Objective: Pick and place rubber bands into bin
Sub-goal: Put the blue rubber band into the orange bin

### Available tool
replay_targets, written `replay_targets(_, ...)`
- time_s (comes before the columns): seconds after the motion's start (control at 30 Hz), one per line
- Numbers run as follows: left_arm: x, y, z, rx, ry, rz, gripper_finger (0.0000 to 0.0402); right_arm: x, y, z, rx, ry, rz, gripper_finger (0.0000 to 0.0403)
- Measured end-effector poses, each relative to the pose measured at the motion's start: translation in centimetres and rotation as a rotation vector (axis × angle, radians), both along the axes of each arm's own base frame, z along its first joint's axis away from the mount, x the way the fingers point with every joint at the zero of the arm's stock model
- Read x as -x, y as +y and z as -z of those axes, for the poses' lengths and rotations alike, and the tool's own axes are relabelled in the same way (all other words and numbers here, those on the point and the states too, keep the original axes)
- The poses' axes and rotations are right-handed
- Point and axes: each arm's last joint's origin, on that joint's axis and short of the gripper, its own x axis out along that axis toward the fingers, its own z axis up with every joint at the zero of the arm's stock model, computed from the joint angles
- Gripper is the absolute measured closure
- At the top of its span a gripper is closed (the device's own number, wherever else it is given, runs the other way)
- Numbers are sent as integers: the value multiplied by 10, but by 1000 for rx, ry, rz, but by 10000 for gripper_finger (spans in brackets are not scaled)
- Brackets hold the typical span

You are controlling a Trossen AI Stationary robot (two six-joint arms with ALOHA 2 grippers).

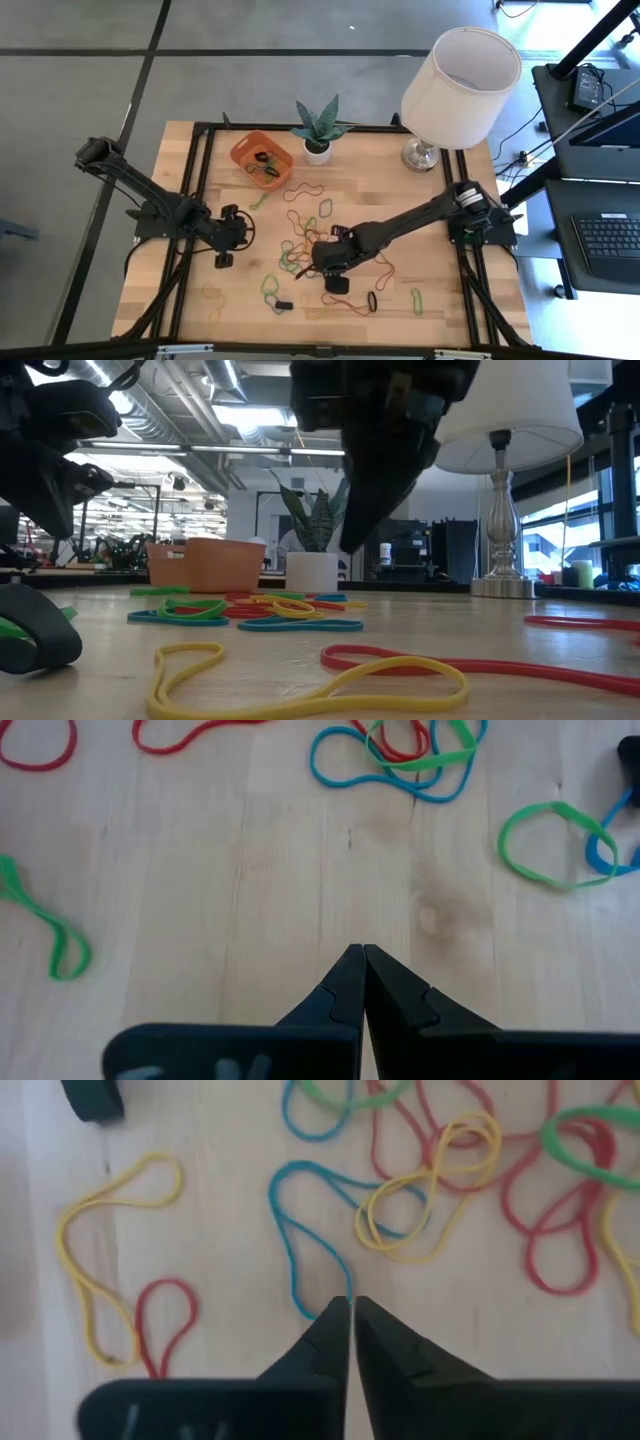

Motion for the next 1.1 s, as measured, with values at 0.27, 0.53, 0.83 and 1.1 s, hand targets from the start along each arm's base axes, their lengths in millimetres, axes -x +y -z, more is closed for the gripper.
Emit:
replay_targets(0.27, 0, 0, 0, 6, 5, 13, 399, -7, 6, 28, 17, 20, -27, 313)
replay_targets(0.53, 0, 0, 0, 7, 6, 15, 400, -12, 20, 53, 33, 16, -54, 315)
replay_targets(0.83, 0, -1, 0, 15, 11, 21, 399, -7, 23, 44, 27, 17, -33, 395)
replay_targets(1.1, 0, -1, 0, 15, 11, 21, 399, 0, 16, 2, 77, -70, -30, 400)
